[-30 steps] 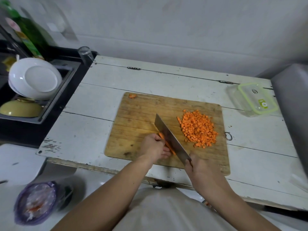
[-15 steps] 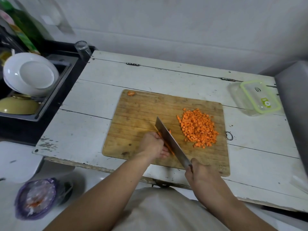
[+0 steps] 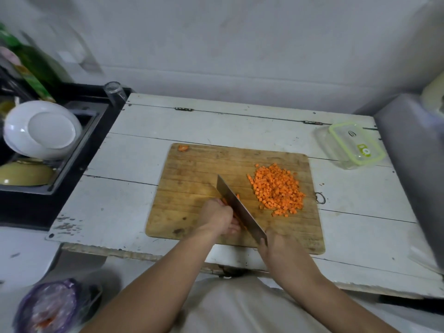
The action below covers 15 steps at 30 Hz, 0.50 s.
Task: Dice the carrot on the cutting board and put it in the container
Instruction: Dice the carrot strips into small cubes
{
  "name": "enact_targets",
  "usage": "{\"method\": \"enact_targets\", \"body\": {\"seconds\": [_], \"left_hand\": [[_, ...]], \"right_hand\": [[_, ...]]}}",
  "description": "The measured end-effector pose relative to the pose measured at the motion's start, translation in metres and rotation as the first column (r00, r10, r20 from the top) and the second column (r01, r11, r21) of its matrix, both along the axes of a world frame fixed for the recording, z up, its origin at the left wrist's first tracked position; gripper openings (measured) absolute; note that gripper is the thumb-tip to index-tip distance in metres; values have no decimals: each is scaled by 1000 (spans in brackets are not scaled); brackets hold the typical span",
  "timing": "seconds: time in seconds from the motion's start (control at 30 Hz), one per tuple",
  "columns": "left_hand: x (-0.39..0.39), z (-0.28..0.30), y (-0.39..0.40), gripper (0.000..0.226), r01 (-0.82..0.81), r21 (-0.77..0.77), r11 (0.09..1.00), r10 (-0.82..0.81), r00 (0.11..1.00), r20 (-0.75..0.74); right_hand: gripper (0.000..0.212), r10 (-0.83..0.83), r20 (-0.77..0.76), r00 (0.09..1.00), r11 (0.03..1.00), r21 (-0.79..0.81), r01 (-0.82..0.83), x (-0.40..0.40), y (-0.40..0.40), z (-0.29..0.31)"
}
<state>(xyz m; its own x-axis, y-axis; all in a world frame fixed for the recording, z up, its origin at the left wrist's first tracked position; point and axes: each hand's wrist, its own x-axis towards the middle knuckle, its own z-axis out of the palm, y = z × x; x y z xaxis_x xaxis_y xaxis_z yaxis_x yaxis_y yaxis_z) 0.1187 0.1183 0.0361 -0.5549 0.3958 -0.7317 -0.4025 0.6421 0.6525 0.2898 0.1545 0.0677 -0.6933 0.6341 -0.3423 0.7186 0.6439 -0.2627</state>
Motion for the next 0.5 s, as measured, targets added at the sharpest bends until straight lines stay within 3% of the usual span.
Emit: {"method": "enact_targets", "body": {"seconds": [0.1,0.2,0.37,0.5], "left_hand": [[-1,-1,2,16,3,-19,1000,-3,1000,-21],[1,-1,1,12,19,-33,999,-21,999,-42],[4,1,2,27,-7,-19,1000,7,999,-33],[3,3,-1,22,31,-28,999,-32,997,-63]], "right_hand": [[23,10,23,1000,1000,24,-10,-10,-4,-2],[15,-100,-7,995,993,56,100,-30,-4,-4],[27,-177,-16,984,981,-79,175,-5,2,-4],[22,-214,-79,974,961,-198,195,-1,14,-1]]}}
